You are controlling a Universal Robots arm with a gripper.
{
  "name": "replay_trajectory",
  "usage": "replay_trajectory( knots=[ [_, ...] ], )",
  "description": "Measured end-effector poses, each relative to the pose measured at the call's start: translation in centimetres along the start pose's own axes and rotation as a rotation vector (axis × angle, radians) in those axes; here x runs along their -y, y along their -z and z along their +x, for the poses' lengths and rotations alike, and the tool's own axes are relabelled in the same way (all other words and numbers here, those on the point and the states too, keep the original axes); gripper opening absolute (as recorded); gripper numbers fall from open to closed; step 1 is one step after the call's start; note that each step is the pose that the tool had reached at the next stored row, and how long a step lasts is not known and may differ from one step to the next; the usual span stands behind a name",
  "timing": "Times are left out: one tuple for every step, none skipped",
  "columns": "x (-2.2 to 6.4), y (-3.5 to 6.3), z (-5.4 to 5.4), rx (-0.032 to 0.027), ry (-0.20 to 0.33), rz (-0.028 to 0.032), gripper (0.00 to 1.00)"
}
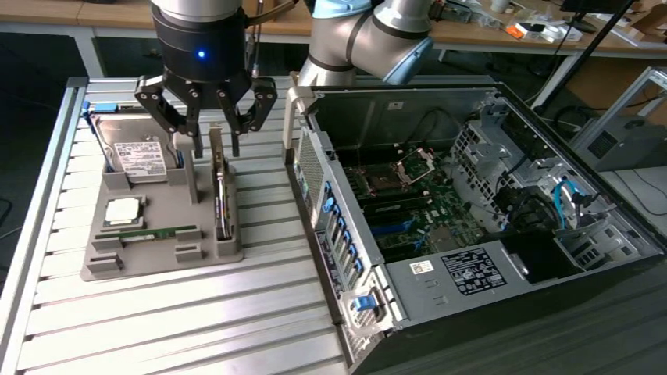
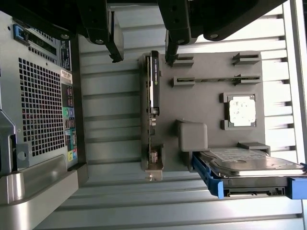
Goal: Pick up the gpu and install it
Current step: 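Pick up the gpu and move the gpu toward the slot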
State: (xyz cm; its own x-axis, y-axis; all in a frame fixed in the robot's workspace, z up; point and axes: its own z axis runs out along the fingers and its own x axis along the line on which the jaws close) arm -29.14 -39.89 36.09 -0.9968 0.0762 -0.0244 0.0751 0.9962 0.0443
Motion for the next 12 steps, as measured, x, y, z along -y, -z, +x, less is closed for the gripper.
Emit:
replay_trajectory(
  knots=[
    [0.0, -0.03, 0.0, 0.0, 0.0, 0.0, 0.48],
    [0.0, -0.07, 0.01, 0.0, 0.0, -0.0001, 0.48],
    [0.0, -0.12, 0.01, 0.0001, 0.0, 0.0, 0.48],
    [0.0, -0.14, 0.01, 0.0, 0.0, 0.0, 0.48],
    [0.01, -0.17, 0.01, 0.0, 0.0, 0.0, 0.48],
    [0.01, -0.2, 0.01, 0.0, 0.0, 0.0, 0.48],
    [0.01, -0.23, 0.02, 0.0, 0.0, -0.0001, 0.48],
    [0.01, -0.26, 0.02, 0.0, 0.0, 0.0, 0.48],
    [0.01, -0.29, 0.02, 0.0001, 0.0, -0.0001, 0.48],
    [0.02, -0.32, 0.02, 0.0001, 0.0, -0.0001, 0.48],
    [0.02, -0.36, 0.02, 0.0001, 0.0, 0.0, 0.48],
    [0.02, -0.41, 0.03, 0.0001, 0.0, -0.0001, 0.48]
  ],
)
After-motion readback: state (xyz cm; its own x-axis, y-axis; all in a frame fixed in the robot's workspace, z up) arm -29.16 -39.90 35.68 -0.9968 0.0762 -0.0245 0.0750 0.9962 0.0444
